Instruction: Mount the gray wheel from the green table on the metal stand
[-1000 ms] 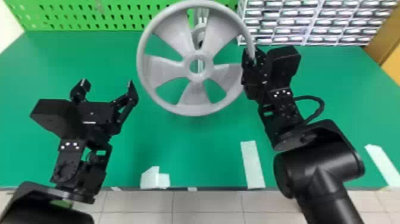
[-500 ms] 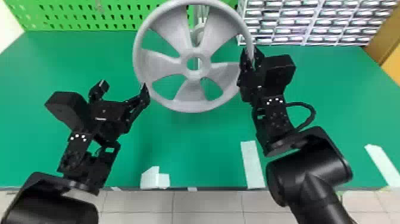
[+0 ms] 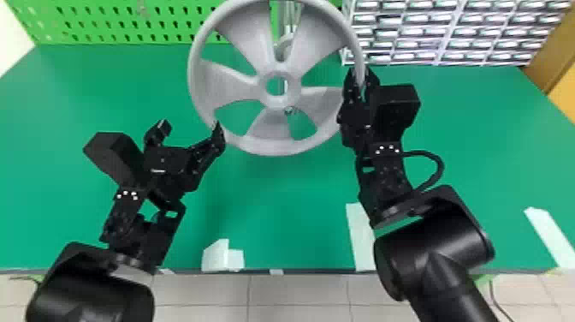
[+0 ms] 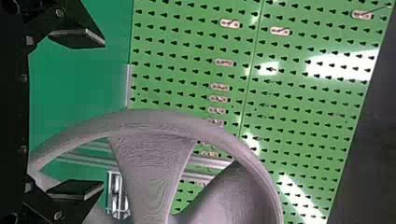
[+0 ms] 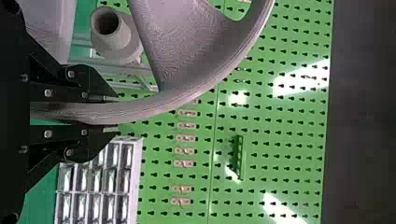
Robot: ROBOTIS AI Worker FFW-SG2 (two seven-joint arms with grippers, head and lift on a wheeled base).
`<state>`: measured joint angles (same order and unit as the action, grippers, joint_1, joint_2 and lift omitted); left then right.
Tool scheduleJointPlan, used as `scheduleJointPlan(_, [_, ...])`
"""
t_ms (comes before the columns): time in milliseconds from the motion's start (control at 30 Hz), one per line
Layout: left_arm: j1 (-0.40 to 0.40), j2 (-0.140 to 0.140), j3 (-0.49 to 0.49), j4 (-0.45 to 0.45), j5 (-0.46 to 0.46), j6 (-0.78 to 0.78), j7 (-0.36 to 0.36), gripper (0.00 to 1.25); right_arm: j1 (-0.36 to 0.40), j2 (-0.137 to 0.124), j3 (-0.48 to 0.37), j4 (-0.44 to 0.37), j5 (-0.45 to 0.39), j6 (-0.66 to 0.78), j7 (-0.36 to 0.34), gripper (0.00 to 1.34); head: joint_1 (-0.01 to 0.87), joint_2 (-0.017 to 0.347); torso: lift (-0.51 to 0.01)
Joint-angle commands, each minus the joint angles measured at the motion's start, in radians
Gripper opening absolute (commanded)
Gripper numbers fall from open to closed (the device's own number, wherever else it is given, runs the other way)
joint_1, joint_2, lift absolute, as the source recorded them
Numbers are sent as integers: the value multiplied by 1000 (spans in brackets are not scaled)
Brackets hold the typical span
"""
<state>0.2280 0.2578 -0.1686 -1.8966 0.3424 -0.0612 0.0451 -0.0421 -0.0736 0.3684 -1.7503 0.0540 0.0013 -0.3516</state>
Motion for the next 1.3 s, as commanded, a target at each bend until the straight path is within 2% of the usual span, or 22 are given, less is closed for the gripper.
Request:
scheduleJointPlan(0, [-18,0,-17,44,33,-26,1,1032,-2,0,7,5,-8,-12,-4,230,867,52,-100])
scheduleJointPlan(633, [-115,0,-106,232,148,-170,-1,1025,-4,-8,30,9,-42,-47,-30,230,867,52,-100])
scheduleJointPlan(1267, [-219,-2,-192,378,270,-325,6,1023,-5,-12,46,28,-59,-103,-32,230,867,52,-100])
